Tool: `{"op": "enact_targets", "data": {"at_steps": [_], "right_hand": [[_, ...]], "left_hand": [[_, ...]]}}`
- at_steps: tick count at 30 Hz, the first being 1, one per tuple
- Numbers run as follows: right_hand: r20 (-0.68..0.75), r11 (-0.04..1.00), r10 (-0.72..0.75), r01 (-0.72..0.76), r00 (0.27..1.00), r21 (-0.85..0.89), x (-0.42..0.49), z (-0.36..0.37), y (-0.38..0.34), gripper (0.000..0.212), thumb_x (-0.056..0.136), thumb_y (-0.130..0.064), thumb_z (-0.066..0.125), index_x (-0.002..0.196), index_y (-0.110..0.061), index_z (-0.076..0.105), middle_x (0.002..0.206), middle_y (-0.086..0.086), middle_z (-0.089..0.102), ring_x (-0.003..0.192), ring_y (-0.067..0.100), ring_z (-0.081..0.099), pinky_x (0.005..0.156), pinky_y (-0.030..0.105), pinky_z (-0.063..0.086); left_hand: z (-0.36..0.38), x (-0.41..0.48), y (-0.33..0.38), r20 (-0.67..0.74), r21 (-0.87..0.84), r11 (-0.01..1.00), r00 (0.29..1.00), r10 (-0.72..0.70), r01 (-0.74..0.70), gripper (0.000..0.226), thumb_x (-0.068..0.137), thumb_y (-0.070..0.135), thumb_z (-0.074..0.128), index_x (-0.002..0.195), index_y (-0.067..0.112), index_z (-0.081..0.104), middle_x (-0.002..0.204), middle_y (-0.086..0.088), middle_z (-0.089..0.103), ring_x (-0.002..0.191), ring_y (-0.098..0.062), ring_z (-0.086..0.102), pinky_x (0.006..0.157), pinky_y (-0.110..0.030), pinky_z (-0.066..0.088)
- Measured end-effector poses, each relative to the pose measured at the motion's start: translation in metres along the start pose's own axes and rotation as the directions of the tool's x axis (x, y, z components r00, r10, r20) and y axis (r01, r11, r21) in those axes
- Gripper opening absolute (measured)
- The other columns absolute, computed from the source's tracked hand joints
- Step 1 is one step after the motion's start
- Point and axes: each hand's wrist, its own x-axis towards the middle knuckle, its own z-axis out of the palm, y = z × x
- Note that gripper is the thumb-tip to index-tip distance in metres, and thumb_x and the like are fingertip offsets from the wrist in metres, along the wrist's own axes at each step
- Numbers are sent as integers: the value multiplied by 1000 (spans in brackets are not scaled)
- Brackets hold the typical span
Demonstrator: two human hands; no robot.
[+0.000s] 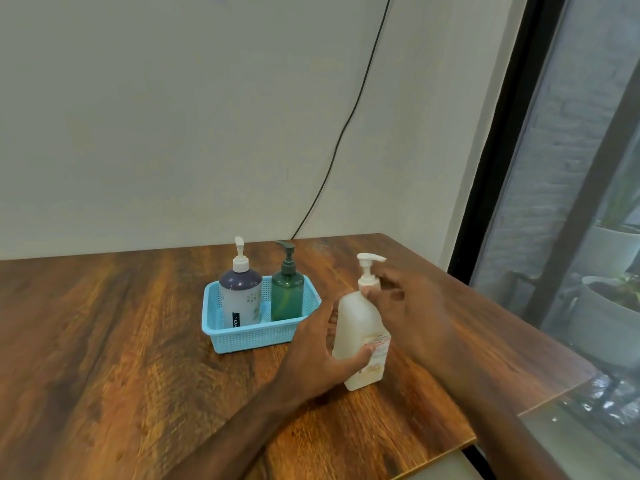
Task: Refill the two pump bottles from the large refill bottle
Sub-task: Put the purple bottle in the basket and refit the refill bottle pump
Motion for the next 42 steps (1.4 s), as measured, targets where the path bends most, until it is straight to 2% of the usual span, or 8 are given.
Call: {"op": "enact_targets", "data": {"at_steps": [5,12,18,24,31,36,39,42], "right_hand": [[-196,998,40,-31,980,52,-13,10,10,51,86,-44,75,133,-27,63,127,-7,69,100,5,65,87,30,60],[-244,981,35,13,969,193,-8,15,3,41,81,-48,78,118,-33,67,107,-18,69,88,-3,65,73,14,56],[-214,995,31,-9,976,102,-8,21,15,53,82,-46,78,130,-28,67,124,-7,71,100,8,67,87,32,61],[-305,986,81,-33,949,161,-13,24,9,50,75,-51,82,115,-25,70,108,-8,73,89,5,67,78,28,62],[-69,970,72,-53,995,238,-14,22,22,76,65,-76,72,128,-40,51,118,-26,57,103,-4,58,84,23,53],[82,896,36,-68,996,439,-31,35,41,73,73,-67,74,137,-44,47,125,-23,62,109,0,63,79,20,55],[60,914,70,-88,996,397,-36,56,47,86,64,-69,80,136,-40,45,124,-21,61,109,2,63,84,28,58],[5,902,74,-69,997,427,-38,70,56,83,65,-68,80,136,-38,47,126,-22,62,112,-3,62,89,31,59]], "left_hand": [[5,-1,1,-11,17,1000,1000,-5,5,84,78,69,80,144,63,30,140,32,53,126,4,58,94,-16,58],[1,0,6,-19,5,1000,1000,-2,2,78,82,49,88,136,64,33,124,52,47,119,30,47,79,2,46],[0,1,5,0,10,1000,1000,3,-3,79,83,46,88,139,58,34,128,43,49,120,28,48,82,1,47],[0,0,7,10,3,1000,1000,-20,20,81,83,44,88,137,60,30,130,47,41,117,37,42,81,6,42],[-3,-1,8,41,-36,999,999,-34,35,74,86,46,84,142,55,36,135,39,52,120,32,45,86,4,44],[-9,2,22,-49,-268,962,997,-66,51,47,102,39,56,148,44,46,145,25,53,135,-5,55,108,-39,54],[-8,22,46,-101,-195,980,994,-45,25,42,97,55,56,135,38,57,130,20,64,120,0,61,96,-20,52],[3,41,57,-158,-60,996,985,-68,60,53,86,54,82,128,33,56,117,20,64,106,5,61,83,-2,45]]}}
